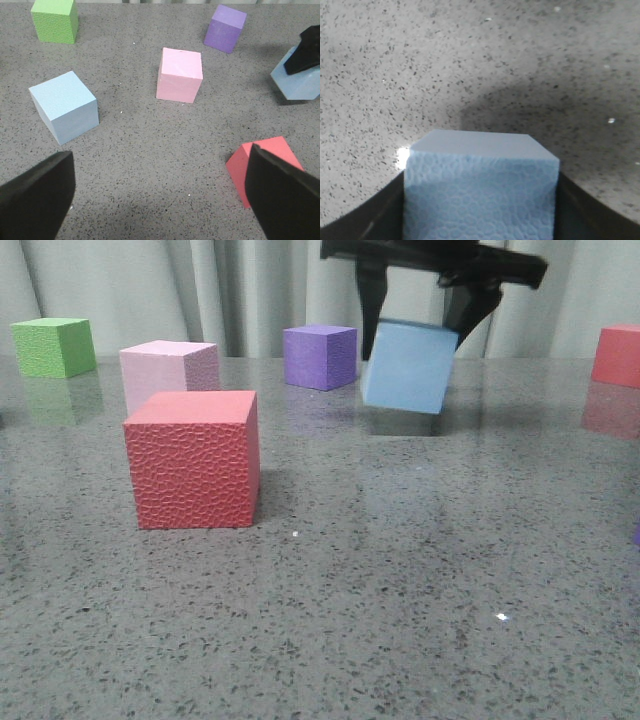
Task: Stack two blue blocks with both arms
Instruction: 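Lift the light blue cube with the right gripper toward the table center, then lower the light blue cube onto the table and open the right gripper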
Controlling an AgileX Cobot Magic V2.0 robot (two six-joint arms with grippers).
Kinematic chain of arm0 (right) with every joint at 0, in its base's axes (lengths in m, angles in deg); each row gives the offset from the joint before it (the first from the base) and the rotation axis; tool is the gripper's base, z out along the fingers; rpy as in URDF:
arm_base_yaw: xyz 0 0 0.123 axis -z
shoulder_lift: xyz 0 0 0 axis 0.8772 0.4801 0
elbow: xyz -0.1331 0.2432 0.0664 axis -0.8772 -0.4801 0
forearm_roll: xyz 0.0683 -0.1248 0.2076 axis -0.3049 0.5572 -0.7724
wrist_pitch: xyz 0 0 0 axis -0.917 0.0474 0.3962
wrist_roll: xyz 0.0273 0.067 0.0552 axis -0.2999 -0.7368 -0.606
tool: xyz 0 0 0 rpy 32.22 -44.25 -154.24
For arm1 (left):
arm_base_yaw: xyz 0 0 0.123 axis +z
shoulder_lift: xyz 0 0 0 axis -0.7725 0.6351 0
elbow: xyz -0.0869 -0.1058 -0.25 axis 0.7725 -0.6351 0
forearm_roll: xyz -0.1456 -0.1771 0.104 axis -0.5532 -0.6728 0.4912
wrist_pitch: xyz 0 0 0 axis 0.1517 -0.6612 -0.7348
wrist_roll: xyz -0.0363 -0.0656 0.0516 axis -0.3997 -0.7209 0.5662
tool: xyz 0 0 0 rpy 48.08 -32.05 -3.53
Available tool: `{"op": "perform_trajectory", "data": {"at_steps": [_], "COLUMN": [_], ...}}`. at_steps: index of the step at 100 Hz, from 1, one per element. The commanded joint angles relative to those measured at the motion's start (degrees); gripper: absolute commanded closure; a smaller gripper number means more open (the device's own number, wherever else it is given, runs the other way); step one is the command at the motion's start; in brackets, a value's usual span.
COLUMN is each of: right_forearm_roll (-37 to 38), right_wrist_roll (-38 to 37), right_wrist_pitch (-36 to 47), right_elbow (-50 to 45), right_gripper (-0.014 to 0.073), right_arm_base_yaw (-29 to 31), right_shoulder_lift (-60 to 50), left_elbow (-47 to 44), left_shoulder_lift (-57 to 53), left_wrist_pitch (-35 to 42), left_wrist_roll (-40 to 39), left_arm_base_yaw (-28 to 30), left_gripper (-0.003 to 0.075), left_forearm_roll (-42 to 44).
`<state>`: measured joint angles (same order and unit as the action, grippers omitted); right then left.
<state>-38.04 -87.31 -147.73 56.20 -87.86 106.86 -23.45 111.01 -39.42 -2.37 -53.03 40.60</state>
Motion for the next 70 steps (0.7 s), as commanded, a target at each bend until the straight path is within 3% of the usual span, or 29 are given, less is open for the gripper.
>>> {"op": "perform_trajectory", "data": {"at_steps": [1, 70], "right_forearm_roll": [0.13, 2.56], "right_wrist_roll": [-1.23, -3.55], "right_wrist_pitch": [3.24, 4.72], "right_elbow": [1.76, 1.76], "right_gripper": [0.0223, 0.0223], "right_arm_base_yaw": [-0.96, -2.03], "right_shoulder_lift": [-2.54, -2.15], "left_elbow": [2.04, 2.04], "left_shoulder_lift": [0.2, 0.2], "left_wrist_pitch": [3.62, 3.62], "left_wrist_roll": [-0.5, -0.5], "left_arm_base_yaw": [-0.5, -0.5], "left_gripper": [0.0068, 0.0068], "left_forearm_roll": [-1.58, -1.58]}}
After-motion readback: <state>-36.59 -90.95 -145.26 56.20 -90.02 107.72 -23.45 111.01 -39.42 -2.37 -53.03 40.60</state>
